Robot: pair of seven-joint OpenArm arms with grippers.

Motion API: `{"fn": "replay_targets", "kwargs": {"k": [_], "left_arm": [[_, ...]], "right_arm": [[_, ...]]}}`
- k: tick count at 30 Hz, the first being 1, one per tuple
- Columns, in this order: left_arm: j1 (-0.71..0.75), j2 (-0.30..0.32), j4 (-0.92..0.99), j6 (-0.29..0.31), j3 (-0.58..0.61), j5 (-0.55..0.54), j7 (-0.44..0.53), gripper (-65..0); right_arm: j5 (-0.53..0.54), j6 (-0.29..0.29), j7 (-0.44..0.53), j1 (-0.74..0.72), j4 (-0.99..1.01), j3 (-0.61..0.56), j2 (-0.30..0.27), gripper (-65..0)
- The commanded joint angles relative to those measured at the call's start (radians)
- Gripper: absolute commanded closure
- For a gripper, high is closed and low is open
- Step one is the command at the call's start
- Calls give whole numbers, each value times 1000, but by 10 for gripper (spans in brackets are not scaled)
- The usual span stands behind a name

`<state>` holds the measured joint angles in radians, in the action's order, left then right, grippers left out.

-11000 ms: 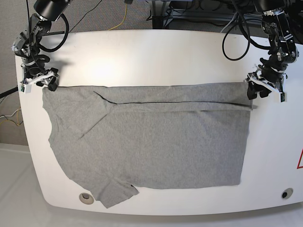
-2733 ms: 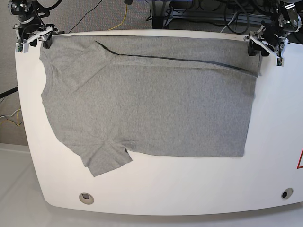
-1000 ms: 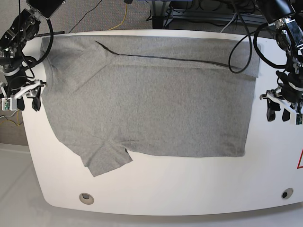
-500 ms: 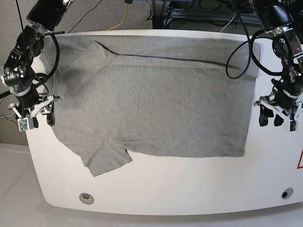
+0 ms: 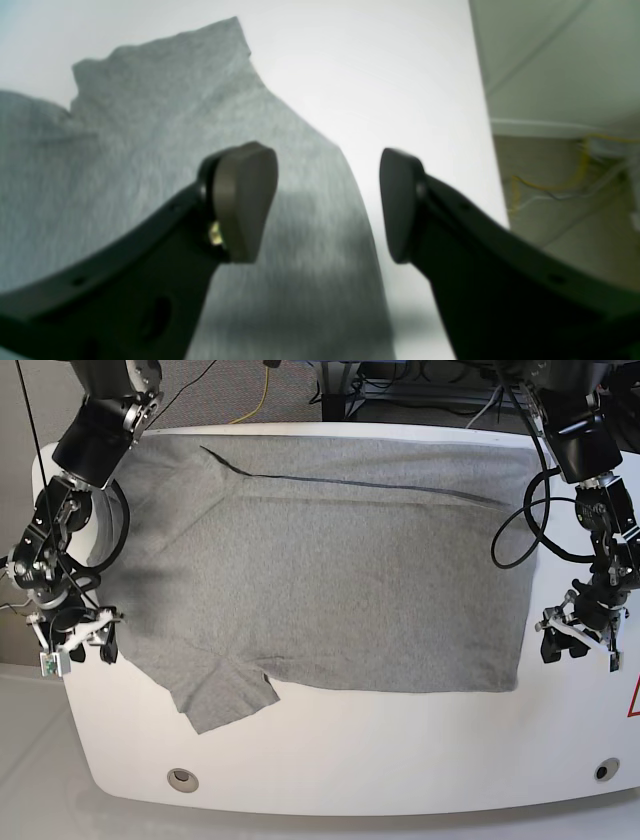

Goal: Fold the T-shirt properly
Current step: 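Move both open grippers down along the shirt sides toward the hem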

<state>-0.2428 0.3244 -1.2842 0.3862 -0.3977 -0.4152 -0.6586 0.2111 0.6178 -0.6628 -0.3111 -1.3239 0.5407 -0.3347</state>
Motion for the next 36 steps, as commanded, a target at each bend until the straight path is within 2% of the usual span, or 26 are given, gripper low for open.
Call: {"fn": "replay_targets", "kwargs": {"k": [1,3,13,25,36], "left_arm": [[-51,26,47,5,6,-6,56,-316],[-90,35,130,5,25,0,93,-319],[-175,40,302,10,107,26,167,-329],[-248,50,431,9,132,54,213,-330],[-262,54,533,9,135,71,264,-329]], "right_arm": [[7,3,72,-75,90,-6,-30,-345],[-2,8,116,-121,249,-26,-47,-347],[-20,23,162,-211,446,-99,-61,-346],[-38,22,227,-293,606,-211,-52,-349],[-64,32,239,-323,668,-208,-26,-351]]}}
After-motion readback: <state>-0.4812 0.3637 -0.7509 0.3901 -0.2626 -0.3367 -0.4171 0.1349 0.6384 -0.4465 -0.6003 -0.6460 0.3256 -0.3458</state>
